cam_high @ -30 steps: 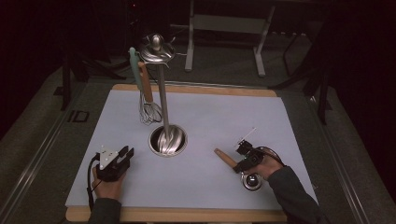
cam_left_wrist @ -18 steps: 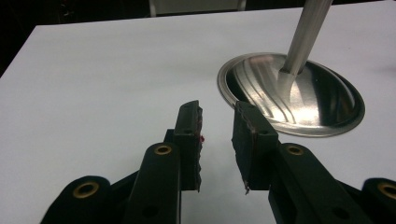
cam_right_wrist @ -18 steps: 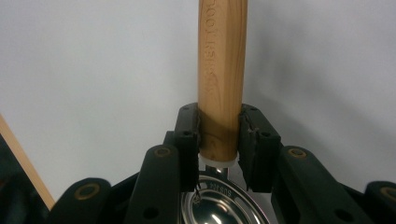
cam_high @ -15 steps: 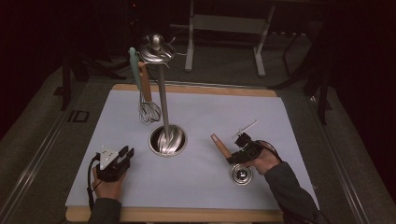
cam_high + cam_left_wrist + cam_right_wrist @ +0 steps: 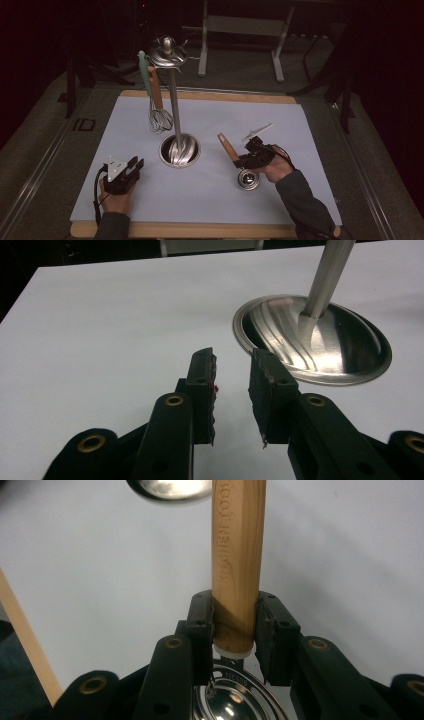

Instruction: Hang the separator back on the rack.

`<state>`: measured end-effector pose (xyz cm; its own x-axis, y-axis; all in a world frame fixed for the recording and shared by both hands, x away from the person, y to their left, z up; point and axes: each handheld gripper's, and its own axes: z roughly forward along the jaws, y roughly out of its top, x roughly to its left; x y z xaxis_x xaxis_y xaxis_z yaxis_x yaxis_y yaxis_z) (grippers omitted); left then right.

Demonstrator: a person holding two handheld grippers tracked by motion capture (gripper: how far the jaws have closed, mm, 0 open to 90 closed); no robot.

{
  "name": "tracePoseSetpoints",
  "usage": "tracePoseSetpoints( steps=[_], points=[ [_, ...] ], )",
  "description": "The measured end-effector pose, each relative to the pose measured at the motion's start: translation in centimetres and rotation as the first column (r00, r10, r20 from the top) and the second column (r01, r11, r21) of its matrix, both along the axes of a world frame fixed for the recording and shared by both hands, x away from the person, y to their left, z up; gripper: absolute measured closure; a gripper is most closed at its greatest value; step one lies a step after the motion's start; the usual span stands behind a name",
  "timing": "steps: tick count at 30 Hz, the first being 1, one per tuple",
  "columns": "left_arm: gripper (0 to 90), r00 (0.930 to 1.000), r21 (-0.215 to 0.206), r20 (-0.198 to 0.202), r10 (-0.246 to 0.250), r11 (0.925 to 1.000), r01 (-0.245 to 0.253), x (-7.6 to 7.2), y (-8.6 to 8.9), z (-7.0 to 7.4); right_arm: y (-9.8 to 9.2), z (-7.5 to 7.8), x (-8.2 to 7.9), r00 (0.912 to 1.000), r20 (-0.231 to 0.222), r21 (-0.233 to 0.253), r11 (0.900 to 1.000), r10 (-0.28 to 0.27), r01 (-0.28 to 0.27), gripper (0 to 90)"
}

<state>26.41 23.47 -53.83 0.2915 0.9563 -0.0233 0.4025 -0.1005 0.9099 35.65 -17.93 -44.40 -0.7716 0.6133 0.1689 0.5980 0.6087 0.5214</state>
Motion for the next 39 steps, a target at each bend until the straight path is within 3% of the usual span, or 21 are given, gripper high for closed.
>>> tracePoseSetpoints(
  steps=[2, 9, 10, 13, 14, 16, 18, 26, 34, 36, 39],
  points=[
    [71.6, 1.0000, 0.000, -0.001, 0.000, 1.0000, 0.000, 0.0, 0.0, 0.0, 0.5, 0.7, -0.1, 0.9995, 0.028, 0.037, 0.999, 0.017, -0.018, 71.0],
    [71.5, 1.0000, 0.004, 0.001, 0.001, 1.0000, -0.001, 0.0, 0.0, 0.0, 1.7, 2.0, -0.5, 0.9942, 0.096, 0.089, 0.994, 0.047, -0.056, 71.0],
    [71.6, 1.0000, 0.004, 0.001, 0.001, 1.0000, -0.001, 0.0, 0.0, 0.0, 2.1, 2.4, -0.7, 0.9907, 0.124, 0.105, 0.992, 0.058, -0.071, 71.0],
    [71.6, 1.0000, 0.003, 0.002, 0.001, 1.0000, -0.001, 0.0, 0.0, 0.0, 2.5, 2.9, -0.8, 0.9867, 0.147, 0.122, 0.989, 0.071, -0.089, 71.0],
    [71.6, 1.0000, 0.003, 0.002, 0.000, 1.0000, 0.000, 0.0, 0.0, 0.0, 2.9, 3.3, -0.9, 0.9809, 0.178, 0.128, 0.986, 0.079, -0.103, 71.0],
    [71.6, 1.0000, 0.004, 0.002, 0.000, 1.0000, 0.000, 0.0, 0.0, 0.0, 3.1, 3.5, -1.0, 0.9792, 0.186, 0.133, 0.985, 0.082, -0.108, 71.0],
    [71.5, 1.0000, 0.005, 0.001, -0.001, 1.0000, 0.001, 0.0, 0.0, 0.0, 3.7, 4.3, -1.1, 0.9708, 0.222, 0.154, 0.980, 0.090, -0.126, 71.0],
    [71.6, 1.0000, 0.006, 0.001, 0.002, 1.0000, -0.002, 0.0, -0.1, 0.0, 5.0, 6.1, -1.5, 0.9545, 0.278, 0.187, 0.968, 0.108, -0.165, 71.0],
    [71.7, 1.0000, 0.005, 0.003, 0.002, 1.0000, -0.002, 0.0, -0.1, 0.0, 5.6, 7.1, -1.6, 0.9452, 0.306, 0.205, 0.962, 0.115, -0.183, 71.0],
    [71.6, 1.0000, 0.005, 0.003, 0.002, 1.0000, -0.002, 0.0, -0.1, 0.0, 5.8, 7.6, -1.6, 0.9374, 0.327, 0.219, 0.955, 0.120, -0.199, 71.0],
    [71.6, 1.0000, 0.006, 0.002, 0.002, 1.0000, -0.002, 0.0, -0.1, 0.0, 5.9, 8.0, -1.7, 0.9336, 0.337, 0.232, 0.951, 0.121, -0.206, 71.0]
  ],
)
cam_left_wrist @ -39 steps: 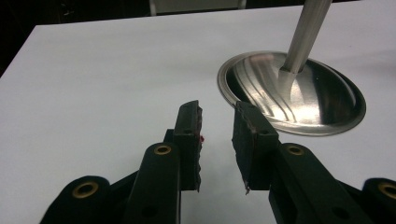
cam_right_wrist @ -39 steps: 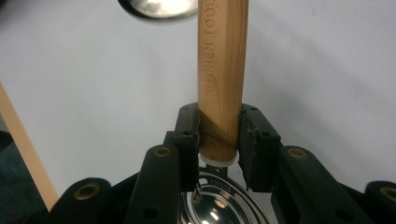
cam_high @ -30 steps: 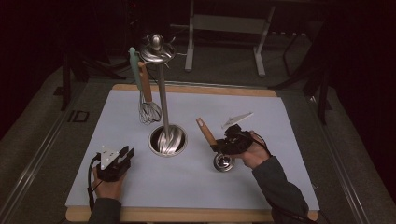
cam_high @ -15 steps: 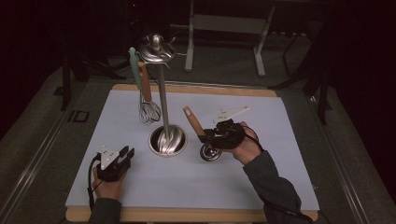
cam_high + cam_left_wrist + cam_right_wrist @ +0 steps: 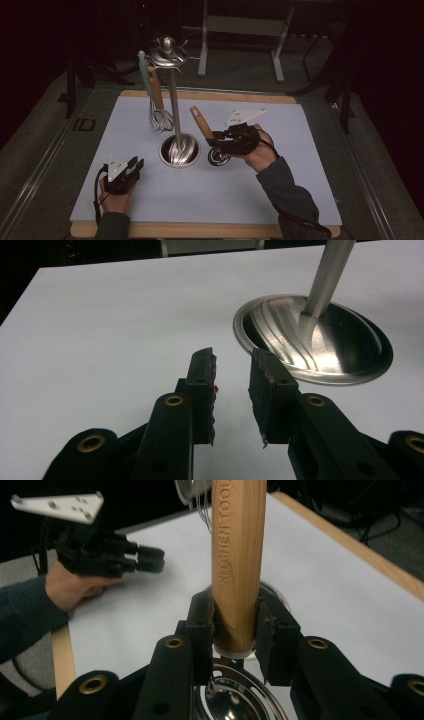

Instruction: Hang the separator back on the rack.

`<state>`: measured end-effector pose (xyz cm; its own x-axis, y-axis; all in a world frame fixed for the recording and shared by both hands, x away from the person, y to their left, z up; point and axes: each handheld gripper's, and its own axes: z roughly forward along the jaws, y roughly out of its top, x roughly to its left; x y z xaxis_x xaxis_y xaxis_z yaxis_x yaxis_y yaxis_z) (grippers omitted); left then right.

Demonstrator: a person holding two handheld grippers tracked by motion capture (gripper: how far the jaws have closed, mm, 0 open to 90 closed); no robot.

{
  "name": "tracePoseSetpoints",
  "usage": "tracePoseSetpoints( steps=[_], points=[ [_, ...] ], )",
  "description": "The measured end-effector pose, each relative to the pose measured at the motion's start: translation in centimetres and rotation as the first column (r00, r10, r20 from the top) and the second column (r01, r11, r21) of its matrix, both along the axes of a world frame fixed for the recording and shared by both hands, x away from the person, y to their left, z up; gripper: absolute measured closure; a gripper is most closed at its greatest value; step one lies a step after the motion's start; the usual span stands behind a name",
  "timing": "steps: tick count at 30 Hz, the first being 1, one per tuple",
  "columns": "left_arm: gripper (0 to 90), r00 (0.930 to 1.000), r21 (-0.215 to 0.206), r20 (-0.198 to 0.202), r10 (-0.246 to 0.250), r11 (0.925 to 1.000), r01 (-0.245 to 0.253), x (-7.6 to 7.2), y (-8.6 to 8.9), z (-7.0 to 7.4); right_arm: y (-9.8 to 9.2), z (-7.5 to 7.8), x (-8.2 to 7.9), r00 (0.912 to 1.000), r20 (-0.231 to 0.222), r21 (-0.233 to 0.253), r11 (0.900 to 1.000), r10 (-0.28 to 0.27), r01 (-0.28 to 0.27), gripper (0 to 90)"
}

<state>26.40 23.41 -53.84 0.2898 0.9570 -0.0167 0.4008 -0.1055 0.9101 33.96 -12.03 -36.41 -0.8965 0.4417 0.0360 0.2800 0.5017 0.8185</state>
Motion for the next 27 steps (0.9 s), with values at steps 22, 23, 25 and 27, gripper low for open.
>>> tracePoseSetpoints(
  steps=[22, 23, 25, 27],
  points=[
    [71.6, 1.0000, 0.002, 0.000, -0.001, 1.0000, 0.001, 0.0, -0.1, 0.0, 1.4, 6.3, 0.0, 0.9875, 0.149, 0.187, 0.979, 0.052, -0.080, 71.0],
    [71.5, 1.0000, 0.002, 0.000, -0.001, 1.0000, 0.001, 0.0, -0.1, 0.0, 1.4, 6.3, 0.0, 0.9875, 0.149, 0.187, 0.979, 0.052, -0.080, 71.0],
    [71.5, 1.0000, 0.001, -0.001, -0.001, 1.0000, 0.001, 0.0, 0.0, 0.0, 1.6, 6.6, 0.1, 0.9881, 0.147, 0.202, 0.977, 0.045, -0.075, 71.0],
    [71.5, 1.0000, 0.001, -0.001, -0.002, 1.0000, 0.002, 0.0, 0.0, 0.0, 1.7, 6.8, 0.1, 0.9875, 0.150, 0.218, 0.973, 0.046, -0.079, 71.0]
  ],
)
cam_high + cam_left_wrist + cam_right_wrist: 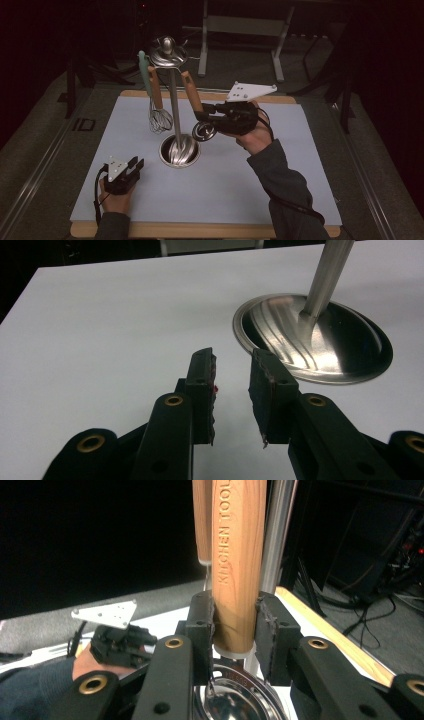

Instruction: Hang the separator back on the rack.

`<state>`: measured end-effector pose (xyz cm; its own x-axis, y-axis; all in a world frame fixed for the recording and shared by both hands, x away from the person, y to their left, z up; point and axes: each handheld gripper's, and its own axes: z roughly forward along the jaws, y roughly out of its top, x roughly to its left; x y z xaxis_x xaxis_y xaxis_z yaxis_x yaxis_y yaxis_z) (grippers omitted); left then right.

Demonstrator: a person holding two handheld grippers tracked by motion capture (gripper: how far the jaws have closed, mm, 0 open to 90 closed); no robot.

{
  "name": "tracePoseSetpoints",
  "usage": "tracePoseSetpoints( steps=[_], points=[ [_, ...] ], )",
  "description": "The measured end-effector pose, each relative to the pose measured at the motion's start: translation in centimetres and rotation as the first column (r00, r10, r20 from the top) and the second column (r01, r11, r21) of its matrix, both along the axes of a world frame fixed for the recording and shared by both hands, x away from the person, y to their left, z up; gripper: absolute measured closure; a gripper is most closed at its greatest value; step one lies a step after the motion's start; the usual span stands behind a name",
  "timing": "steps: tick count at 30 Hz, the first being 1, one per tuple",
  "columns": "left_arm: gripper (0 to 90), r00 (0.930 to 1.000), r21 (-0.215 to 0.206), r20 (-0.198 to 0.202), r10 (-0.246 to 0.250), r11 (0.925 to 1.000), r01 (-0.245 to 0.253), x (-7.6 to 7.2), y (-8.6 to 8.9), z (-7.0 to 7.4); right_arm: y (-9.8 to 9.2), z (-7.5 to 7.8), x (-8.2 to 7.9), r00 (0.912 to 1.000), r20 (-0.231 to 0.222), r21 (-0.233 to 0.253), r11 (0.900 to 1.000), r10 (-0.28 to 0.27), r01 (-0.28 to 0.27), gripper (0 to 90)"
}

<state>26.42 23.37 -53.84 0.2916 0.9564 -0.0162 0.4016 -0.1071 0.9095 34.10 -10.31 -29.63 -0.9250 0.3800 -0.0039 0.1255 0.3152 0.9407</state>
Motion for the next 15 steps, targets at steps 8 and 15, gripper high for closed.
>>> tracePoseSetpoints(
  steps=[8, 15],
  points=[
    [71.5, 1.0000, 0.000, -0.002, -0.001, 1.0000, 0.001, 0.0, 0.0, 0.0, 1.2, 0.5, 0.8, 1.0000, -0.007, 0.016, 1.000, 0.003, -0.003, 70.9],
    [71.4, 1.0000, -0.006, -0.002, -0.001, 1.0000, 0.001, 0.0, 0.1, 0.0, 2.0, -0.5, 1.9, 0.9983, -0.058, 0.019, 1.000, -0.005, 0.006, 65.7]
  ],
)
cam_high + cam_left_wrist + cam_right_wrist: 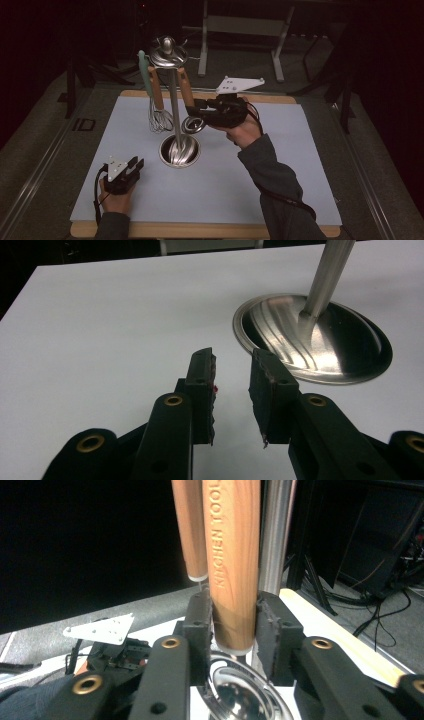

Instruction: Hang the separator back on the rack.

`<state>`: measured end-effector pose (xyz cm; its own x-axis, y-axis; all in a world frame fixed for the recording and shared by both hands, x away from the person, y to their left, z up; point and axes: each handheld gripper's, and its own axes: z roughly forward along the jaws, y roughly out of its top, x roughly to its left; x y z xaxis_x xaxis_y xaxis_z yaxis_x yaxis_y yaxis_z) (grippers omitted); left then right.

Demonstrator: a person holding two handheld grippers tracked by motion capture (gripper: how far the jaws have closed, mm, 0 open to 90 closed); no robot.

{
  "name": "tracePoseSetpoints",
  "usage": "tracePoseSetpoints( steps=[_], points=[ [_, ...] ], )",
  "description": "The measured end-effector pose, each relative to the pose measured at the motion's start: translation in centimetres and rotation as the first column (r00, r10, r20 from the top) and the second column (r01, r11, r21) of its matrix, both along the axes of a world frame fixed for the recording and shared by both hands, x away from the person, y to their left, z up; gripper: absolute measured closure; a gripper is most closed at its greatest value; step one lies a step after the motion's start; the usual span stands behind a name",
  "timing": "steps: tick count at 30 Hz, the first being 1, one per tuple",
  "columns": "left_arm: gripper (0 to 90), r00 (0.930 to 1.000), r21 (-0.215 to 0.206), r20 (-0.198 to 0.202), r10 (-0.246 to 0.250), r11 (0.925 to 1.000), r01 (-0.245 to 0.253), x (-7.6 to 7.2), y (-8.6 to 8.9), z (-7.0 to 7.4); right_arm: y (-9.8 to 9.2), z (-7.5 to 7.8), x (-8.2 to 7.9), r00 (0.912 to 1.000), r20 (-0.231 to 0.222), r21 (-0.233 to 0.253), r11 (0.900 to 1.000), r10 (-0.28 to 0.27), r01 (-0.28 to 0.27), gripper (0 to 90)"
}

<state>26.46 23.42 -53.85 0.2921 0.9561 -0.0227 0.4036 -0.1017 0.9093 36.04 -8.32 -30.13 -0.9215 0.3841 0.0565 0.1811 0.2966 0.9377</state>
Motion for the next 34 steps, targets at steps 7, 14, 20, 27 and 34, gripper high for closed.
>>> tracePoseSetpoints(
  steps=[7, 14, 20, 27, 34],
  points=[
    [71.3, 1.0000, 0.004, -0.001, 0.001, 1.0000, -0.001, 0.0, 0.0, 0.0, -0.5, -0.1, -0.1, 0.9999, 0.001, -0.045, 0.999, -0.015, 0.015, 58.4],
    [71.2, 1.0000, 0.004, 0.000, 0.002, 1.0000, -0.002, 0.0, 0.0, 0.0, -1.4, -1.0, 0.2, 0.9957, -0.002, -0.246, 0.965, -0.093, 0.090, 57.7],
    [71.0, 1.0000, 0.007, -0.002, 0.001, 1.0000, -0.001, 0.0, -0.1, 0.0, -2.0, -2.1, 0.1, 0.9918, 0.032, -0.387, 0.914, -0.124, 0.126, 56.2],
    [70.7, 1.0000, 0.011, -0.004, 0.002, 0.9999, -0.002, 0.0, -0.1, 0.0, -2.7, -3.7, -0.1, 0.9888, 0.058, -0.515, 0.845, -0.137, 0.148, 54.7],
    [70.7, 0.9999, 0.013, -0.011, 0.002, 0.9999, -0.002, 0.1, -0.2, 0.0, -4.5, -6.3, 0.2, 0.9862, 0.039, -0.596, 0.789, -0.161, 0.152, 55.0]
  ],
)
